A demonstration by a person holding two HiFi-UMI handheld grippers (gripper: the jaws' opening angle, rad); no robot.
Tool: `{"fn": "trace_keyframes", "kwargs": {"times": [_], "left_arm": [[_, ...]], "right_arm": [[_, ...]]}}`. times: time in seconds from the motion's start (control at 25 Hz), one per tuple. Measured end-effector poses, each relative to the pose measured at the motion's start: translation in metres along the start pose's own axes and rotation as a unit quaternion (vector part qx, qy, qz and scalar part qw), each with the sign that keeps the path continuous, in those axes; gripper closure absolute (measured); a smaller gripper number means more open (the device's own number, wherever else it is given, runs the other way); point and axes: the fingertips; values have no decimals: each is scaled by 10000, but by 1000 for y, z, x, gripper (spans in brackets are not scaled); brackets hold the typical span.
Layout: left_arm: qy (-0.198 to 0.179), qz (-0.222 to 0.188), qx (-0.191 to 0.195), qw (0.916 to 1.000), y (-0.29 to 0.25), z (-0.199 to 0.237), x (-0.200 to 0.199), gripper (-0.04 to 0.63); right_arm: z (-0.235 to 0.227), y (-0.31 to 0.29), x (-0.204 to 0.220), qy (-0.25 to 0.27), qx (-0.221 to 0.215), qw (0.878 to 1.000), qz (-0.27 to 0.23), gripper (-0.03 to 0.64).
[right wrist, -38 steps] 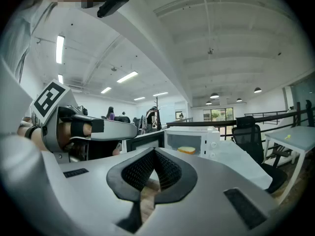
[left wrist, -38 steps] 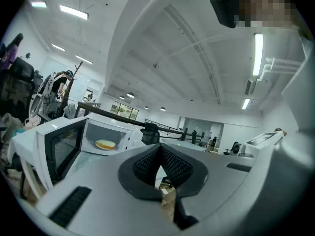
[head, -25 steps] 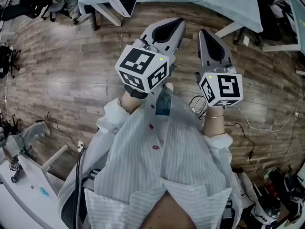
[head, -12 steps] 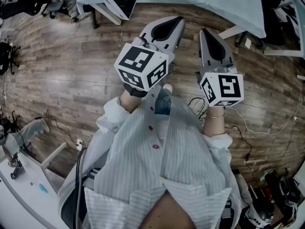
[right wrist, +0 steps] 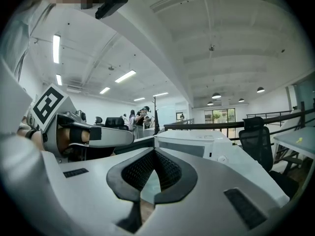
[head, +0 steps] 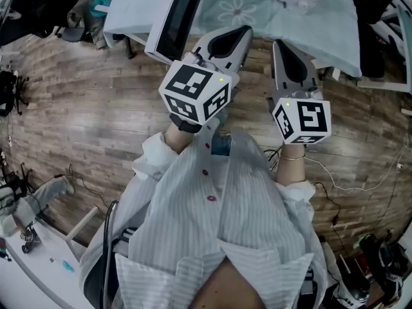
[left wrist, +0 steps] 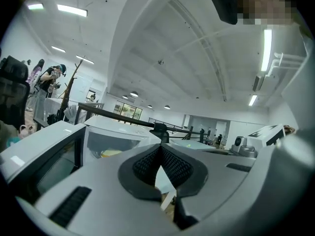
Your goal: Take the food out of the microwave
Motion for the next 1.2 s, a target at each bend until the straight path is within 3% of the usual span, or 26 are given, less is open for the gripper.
{"fn": "trace_keyframes", "kwargs": {"times": [0.56,0.92,1.2], "left_arm": [[100,343,84,9993,-89,50,-1,588],[515,370,-434,9970,-165,73,-2,588],[607,349,-849,9939,-207,82,-3,588]], "right_arm": [[-67,-78,0,-204,122,9997,96,588],[-124,-117,5,-125,-410,9985,354,588],[-165,-139,9,-152,-770,9958,460,588]]}}
Point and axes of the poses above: the fingertips, and each gripper's own axes: y backward along the fingers, z to its left, x out of its underside, and after that the axes turned 14 degrees about -x, right-handed
